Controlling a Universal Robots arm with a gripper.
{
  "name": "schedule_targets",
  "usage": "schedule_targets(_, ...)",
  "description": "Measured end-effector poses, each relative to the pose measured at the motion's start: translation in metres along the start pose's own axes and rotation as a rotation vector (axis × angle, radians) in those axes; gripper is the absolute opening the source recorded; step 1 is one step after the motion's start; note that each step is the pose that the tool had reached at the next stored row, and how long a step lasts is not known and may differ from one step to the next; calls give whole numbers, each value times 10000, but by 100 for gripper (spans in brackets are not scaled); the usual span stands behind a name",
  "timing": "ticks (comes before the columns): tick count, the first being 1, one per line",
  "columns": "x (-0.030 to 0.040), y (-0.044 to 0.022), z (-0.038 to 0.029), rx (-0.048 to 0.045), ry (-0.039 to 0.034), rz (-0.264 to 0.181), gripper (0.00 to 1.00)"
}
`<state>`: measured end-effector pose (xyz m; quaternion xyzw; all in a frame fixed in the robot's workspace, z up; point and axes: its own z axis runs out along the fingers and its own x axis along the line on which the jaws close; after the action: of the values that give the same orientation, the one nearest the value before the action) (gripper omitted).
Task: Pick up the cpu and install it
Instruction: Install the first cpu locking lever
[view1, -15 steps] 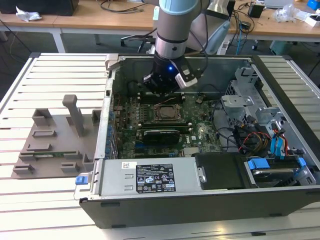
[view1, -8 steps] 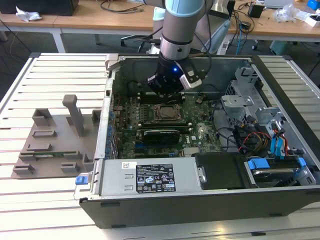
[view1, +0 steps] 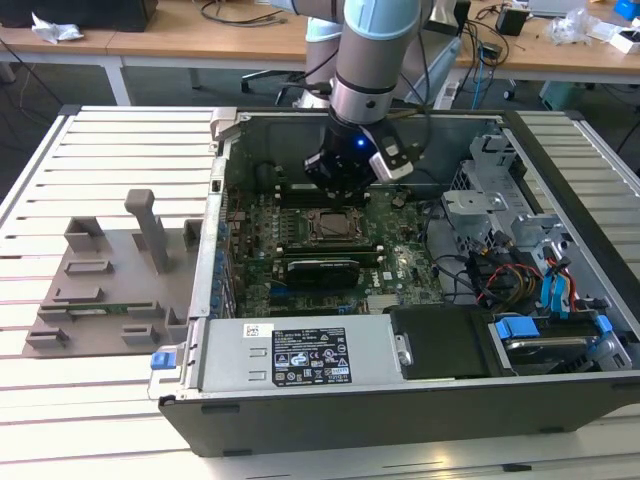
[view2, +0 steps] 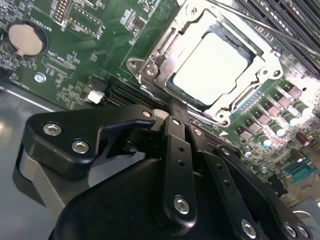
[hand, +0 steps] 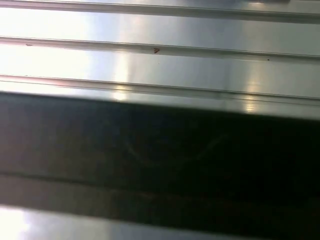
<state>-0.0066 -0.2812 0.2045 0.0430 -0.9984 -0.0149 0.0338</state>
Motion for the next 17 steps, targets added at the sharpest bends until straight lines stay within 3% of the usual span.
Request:
schedule_targets(4,-31,-5,17,92,20,8,11)
schedule_targets(9,-50,-3,41,104,21,8,11)
schedule_targets(13,-45,7,-42,107,20,8,11)
schedule_targets(17,-49,3,-44,112,42,9,11)
